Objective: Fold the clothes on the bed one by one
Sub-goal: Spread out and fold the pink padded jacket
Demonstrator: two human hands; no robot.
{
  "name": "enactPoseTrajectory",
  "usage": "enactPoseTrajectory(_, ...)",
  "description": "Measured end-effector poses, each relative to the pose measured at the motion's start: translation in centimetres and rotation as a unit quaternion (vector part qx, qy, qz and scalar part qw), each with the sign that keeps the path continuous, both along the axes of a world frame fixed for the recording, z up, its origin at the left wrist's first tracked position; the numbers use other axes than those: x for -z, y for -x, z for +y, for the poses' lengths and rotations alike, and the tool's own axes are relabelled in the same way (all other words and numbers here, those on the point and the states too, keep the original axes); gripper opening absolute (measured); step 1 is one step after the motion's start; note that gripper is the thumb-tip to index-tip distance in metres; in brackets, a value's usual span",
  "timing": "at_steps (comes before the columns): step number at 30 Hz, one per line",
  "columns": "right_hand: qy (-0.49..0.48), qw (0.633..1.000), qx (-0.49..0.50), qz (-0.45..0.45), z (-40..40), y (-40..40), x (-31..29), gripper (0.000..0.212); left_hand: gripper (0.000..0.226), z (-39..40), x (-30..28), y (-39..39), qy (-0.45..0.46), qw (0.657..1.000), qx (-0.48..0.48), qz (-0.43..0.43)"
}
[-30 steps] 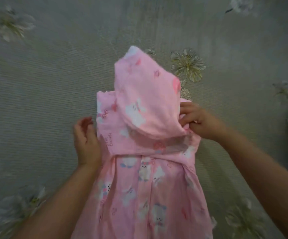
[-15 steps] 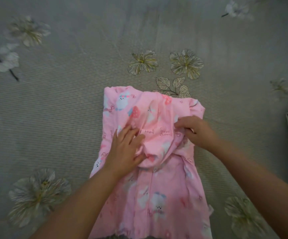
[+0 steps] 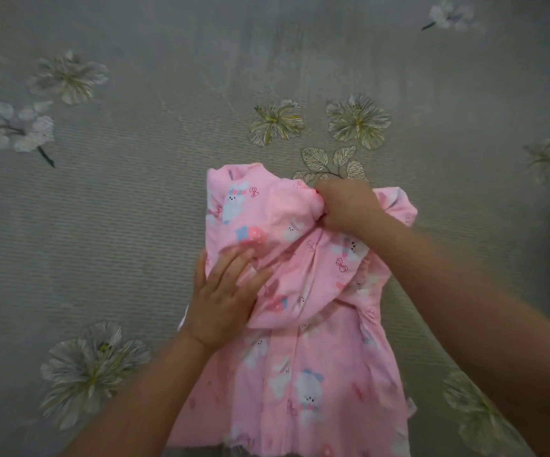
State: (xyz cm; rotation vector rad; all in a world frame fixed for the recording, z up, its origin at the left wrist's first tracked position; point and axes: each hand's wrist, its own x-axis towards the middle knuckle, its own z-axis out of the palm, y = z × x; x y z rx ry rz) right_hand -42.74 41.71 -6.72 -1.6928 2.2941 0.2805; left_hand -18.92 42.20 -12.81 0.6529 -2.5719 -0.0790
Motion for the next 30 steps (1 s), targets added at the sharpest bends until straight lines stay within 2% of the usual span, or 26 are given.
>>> enactPoseTrajectory(2,0.202,0.978,-0.036,0.041,2.2,-0.9,-0.8,0.022,0.021,-0.1,-0.6,0.4,0.048,0.999,-0.015,-0.005)
enactPoseTrajectory(4,0.358,0.922,-0.063,0.129,4.3,-2.0,-1.5,0.016,0.024,-0.3,-1.9,1.0,0.044,0.998,0.000,-0.039)
enactPoseTrajectory(7,0.415,0.893,-0.074,0.160,7.7,-3.8,-0.5,0.018,0.014,1.1,-3.6,-0.2,0.039,0.996,0.077,0.013)
enactPoseTrajectory(9,0.403,0.899,-0.083,0.149,10.4,-5.5,1.3,0.022,0.011,2.6,-5.0,-1.6,0.049,0.987,0.139,0.064)
enactPoseTrajectory(11,0.373,0.914,-0.088,0.135,13.7,-7.6,3.5,0.026,0.025,3.4,-5.9,-2.0,0.059,0.986,0.144,0.055)
enactPoseTrajectory(13,0.327,0.931,-0.092,0.136,16.5,-9.2,5.1,0.031,0.058,3.1,-6.4,-1.0,0.054,0.993,0.084,-0.062)
enactPoseTrajectory(14,0.287,0.944,-0.095,0.135,17.5,-9.9,5.6,0.037,0.077,3.0,-6.4,-0.4,0.023,0.983,0.055,-0.175)
enactPoseTrajectory(15,0.237,0.957,-0.099,0.135,18.1,-10.3,5.9,0.048,0.092,2.8,-6.1,0.1,-0.024,0.955,0.034,-0.293)
enactPoseTrajectory(17,0.126,0.982,-0.093,0.109,18.4,-10.8,6.3,0.077,0.106,3.2,-4.0,0.1,-0.119,0.899,0.008,-0.421)
enactPoseTrajectory(18,0.072,0.990,-0.081,0.089,18.2,-11.0,6.2,0.089,0.111,3.6,-3.0,-0.3,-0.143,0.882,-0.005,-0.448)
enactPoseTrajectory(19,0.029,0.995,-0.067,0.070,17.9,-11.0,6.2,0.099,0.117,3.9,-2.2,-0.6,-0.148,0.880,-0.005,-0.451)
enactPoseTrajectory(21,0.005,0.997,-0.059,0.049,17.5,-10.6,6.7,0.108,0.128,4.1,-1.0,-0.9,-0.142,0.888,-0.008,-0.437)
enactPoseTrajectory(23,0.043,0.993,-0.092,0.056,17.4,-9.9,7.5,0.094,0.130,3.9,0.7,-1.1,-0.154,0.889,0.005,-0.431)
enactPoseTrajectory(26,0.149,0.975,-0.140,0.083,17.5,-9.1,8.9,0.042,0.130,3.2,2.4,-0.9,-0.171,0.894,0.020,-0.414)
enactPoseTrajectory(30,0.197,0.963,-0.143,0.119,17.2,-9.5,9.9,0.024,0.137,3.0,2.8,-1.1,-0.161,0.895,0.037,-0.415)
